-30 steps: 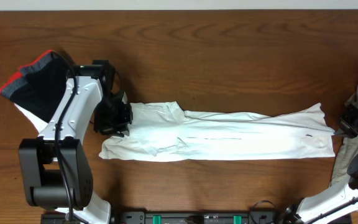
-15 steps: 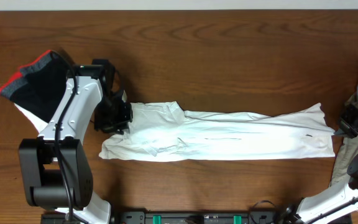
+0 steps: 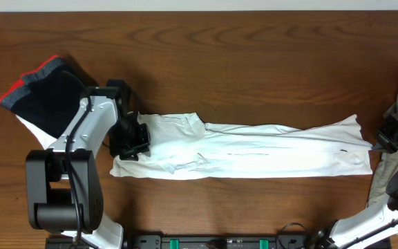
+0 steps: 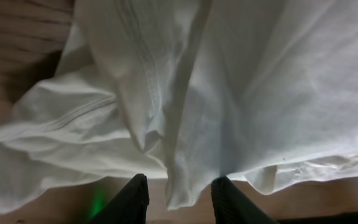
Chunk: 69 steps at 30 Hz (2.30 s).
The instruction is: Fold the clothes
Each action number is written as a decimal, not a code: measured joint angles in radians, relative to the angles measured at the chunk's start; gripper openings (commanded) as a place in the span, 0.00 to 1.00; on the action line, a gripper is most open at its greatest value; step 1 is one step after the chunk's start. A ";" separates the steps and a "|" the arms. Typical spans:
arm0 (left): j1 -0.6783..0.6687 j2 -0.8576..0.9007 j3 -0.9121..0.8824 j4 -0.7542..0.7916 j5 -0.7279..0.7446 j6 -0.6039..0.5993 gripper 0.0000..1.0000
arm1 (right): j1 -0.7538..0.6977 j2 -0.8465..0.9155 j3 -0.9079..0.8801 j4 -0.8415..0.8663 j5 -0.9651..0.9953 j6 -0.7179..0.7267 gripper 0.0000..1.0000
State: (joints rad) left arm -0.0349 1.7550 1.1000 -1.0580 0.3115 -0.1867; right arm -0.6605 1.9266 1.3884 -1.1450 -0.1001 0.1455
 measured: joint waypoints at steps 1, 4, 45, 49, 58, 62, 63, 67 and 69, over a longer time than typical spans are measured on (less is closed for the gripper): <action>0.000 0.000 -0.006 0.008 0.002 0.000 0.36 | 0.000 0.000 0.000 0.000 0.000 0.000 0.01; 0.000 0.000 -0.015 0.023 0.005 0.000 0.33 | 0.000 0.000 0.000 0.000 0.000 0.000 0.01; -0.001 0.000 -0.143 0.114 -0.002 -0.020 0.08 | 0.000 0.000 0.000 0.003 0.000 0.000 0.01; -0.001 -0.003 -0.197 0.175 -0.011 -0.050 0.09 | 0.000 0.000 0.000 0.001 0.000 0.001 0.01; -0.007 -0.014 -0.205 0.186 -0.023 -0.076 0.10 | 0.000 0.000 0.000 0.001 -0.001 0.001 0.01; -0.007 -0.014 -0.200 0.175 -0.033 -0.076 0.10 | 0.000 0.000 0.000 0.001 -0.001 0.001 0.01; -0.007 -0.014 -0.198 0.170 -0.040 -0.076 0.10 | 0.000 0.000 0.000 0.001 0.000 0.001 0.01; -0.006 -0.027 -0.165 0.146 -0.082 -0.077 0.13 | 0.000 0.000 0.000 0.001 0.000 0.001 0.01; -0.006 -0.055 -0.150 0.147 -0.098 -0.078 0.17 | 0.000 0.000 0.000 0.002 -0.001 0.001 0.01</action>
State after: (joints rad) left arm -0.0410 1.7000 0.9497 -0.9108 0.2138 -0.2646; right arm -0.6605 1.9263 1.3884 -1.1435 -0.1009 0.1463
